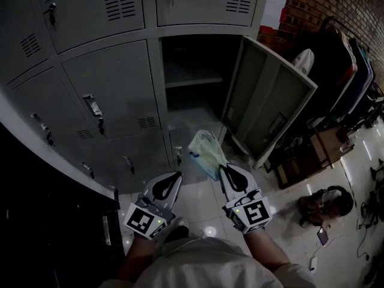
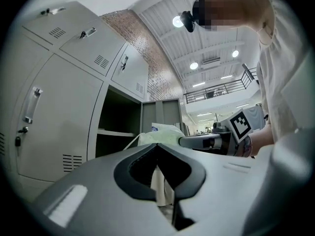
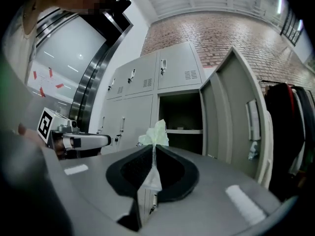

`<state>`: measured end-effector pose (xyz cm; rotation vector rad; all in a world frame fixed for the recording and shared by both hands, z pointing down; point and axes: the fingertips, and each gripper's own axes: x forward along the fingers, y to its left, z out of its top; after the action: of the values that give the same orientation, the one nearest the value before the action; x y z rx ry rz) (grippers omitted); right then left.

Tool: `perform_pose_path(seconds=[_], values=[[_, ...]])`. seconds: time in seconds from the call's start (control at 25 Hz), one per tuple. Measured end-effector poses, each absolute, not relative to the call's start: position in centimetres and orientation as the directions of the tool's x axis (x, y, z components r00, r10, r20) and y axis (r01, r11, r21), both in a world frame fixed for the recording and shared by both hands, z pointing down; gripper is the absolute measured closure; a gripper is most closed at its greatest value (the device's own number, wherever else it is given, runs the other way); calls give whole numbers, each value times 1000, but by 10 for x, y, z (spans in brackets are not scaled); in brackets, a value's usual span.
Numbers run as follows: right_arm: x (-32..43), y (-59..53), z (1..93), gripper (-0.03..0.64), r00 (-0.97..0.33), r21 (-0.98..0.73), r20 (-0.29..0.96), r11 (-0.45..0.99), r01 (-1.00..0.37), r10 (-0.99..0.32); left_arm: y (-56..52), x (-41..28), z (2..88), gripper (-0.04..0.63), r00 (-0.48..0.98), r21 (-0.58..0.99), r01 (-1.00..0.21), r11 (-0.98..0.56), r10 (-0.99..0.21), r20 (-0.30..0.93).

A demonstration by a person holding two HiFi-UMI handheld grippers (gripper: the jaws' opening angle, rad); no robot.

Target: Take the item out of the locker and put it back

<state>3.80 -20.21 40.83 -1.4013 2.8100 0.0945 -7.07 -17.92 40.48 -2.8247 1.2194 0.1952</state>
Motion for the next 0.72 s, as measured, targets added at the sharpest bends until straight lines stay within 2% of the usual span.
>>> perform_pose_path(seconds=[0.4, 0.72], values=[[100, -90, 415, 600, -649, 47, -5, 648, -760, -761, -60, 0, 421, 626, 649, -9, -758, -652, -753, -106], [102, -44, 408, 600, -657, 40, -21, 656, -753, -753, -19, -7, 412, 626, 621, -6, -781, -625, -774, -122]])
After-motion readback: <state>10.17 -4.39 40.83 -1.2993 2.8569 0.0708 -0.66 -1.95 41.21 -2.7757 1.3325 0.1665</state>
